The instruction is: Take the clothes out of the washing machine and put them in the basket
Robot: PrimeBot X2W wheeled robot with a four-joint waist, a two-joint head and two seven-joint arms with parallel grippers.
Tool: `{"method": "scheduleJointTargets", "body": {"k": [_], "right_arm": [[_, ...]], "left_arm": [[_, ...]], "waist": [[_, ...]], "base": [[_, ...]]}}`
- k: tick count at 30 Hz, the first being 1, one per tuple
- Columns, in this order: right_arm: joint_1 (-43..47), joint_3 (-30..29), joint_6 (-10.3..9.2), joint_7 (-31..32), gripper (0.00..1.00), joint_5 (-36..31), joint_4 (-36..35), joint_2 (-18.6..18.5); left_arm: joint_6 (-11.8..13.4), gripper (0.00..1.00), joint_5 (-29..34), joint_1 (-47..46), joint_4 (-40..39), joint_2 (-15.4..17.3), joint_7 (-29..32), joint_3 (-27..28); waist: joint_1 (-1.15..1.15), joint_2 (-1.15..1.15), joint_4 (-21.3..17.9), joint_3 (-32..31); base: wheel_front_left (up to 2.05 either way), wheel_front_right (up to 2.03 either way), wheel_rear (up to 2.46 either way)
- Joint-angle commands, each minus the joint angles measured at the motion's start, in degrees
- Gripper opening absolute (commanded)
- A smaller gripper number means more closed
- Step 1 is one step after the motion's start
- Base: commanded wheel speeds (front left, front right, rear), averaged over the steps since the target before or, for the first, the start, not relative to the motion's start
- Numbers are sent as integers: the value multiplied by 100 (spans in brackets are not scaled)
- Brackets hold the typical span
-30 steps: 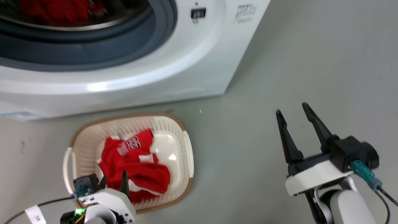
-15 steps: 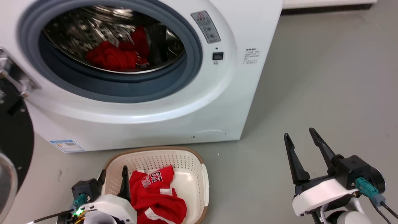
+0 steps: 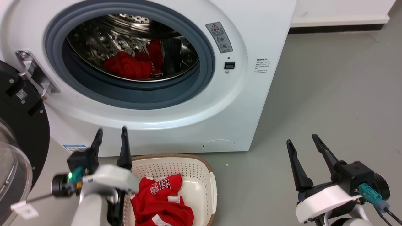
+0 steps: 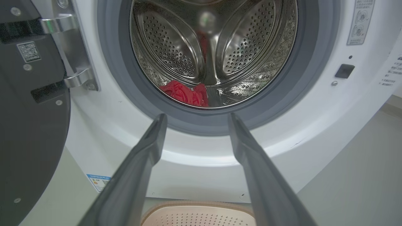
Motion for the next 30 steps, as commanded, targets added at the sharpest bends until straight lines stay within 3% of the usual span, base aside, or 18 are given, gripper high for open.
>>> {"method": "scheduleJointTargets", "body": {"k": [1, 17, 30], "right_arm": [[41, 19, -4, 9, 100, -27, -54, 10], [-506, 412, -4, -143, 100, 60, -35, 11], [-1097, 1014, -4, -572, 100, 384, 348, 12]], "left_arm": [[-40, 100, 66, -267, 66, 75, -13, -39], [-183, 100, 419, -2994, 2325, 888, 208, -396], [-202, 100, 716, -5003, 3783, 1986, 635, -589]], "waist": [[1, 0, -10, 68], [1, 0, -544, 1311], [1, 0, -1421, 2438]], "base": [[0, 0, 0], [0, 0, 0], [0, 0, 0]]}}
